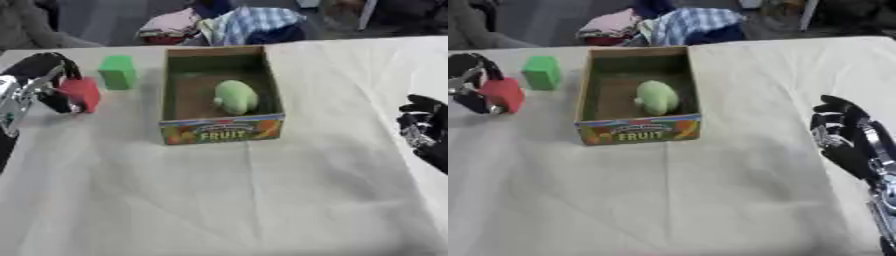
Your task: Pick up objects on the table and place them in the box.
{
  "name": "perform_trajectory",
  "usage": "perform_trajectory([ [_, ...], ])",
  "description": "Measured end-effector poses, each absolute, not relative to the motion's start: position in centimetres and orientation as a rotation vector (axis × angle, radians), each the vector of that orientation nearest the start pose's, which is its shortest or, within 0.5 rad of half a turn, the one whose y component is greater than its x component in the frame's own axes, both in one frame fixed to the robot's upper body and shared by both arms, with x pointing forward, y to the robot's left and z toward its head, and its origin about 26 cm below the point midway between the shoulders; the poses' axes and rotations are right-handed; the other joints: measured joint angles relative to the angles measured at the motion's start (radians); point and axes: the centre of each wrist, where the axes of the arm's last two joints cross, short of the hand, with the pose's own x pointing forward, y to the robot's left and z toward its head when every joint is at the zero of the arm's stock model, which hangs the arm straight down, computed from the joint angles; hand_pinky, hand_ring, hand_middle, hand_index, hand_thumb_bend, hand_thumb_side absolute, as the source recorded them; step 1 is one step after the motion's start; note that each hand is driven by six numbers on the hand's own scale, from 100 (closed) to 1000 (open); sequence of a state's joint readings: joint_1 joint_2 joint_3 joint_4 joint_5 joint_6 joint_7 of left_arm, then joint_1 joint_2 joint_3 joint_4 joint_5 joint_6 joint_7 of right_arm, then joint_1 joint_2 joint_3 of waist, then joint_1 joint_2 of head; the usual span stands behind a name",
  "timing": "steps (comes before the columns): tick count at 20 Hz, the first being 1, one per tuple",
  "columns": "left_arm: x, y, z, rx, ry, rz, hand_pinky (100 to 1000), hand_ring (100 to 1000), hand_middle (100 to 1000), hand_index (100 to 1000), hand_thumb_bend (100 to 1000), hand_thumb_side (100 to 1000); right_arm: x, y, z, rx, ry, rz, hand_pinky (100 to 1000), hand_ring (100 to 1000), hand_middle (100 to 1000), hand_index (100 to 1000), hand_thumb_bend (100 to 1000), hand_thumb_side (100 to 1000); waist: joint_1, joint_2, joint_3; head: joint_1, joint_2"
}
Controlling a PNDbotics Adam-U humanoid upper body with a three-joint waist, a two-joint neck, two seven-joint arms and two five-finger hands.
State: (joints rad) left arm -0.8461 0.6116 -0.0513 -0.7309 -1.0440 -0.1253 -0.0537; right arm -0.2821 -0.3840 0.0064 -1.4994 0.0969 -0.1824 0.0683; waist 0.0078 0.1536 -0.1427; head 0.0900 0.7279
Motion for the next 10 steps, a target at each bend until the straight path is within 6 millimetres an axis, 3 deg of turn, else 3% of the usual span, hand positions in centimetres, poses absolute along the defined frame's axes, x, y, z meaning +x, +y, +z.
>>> perform_trajectory([
  [1, 45.4, 40.4, 15.4, 1.273, -1.205, -1.199, 573, 419, 372, 463, 436, 100, 34.6, -31.6, 8.2, -0.292, -1.904, 0.518, 608, 717, 729, 885, 100, 460, 0.0, -0.001, 0.002, 0.0, 0.0],
  [5, 45.6, 39.3, 16.7, 1.291, -1.315, -1.165, 573, 419, 370, 459, 428, 100, 34.5, -31.7, 8.0, -0.292, -1.899, 0.516, 608, 716, 729, 885, 100, 461, 0.003, -0.018, 0.014, -0.002, 0.001],
  [10, 46.0, 36.0, 20.5, 1.267, -1.506, -1.182, 574, 423, 373, 461, 422, 100, 34.4, -31.8, 7.8, -0.291, -1.893, 0.516, 608, 717, 729, 885, 100, 462, 0.009, -0.03, 0.018, -0.004, 0.009],
])
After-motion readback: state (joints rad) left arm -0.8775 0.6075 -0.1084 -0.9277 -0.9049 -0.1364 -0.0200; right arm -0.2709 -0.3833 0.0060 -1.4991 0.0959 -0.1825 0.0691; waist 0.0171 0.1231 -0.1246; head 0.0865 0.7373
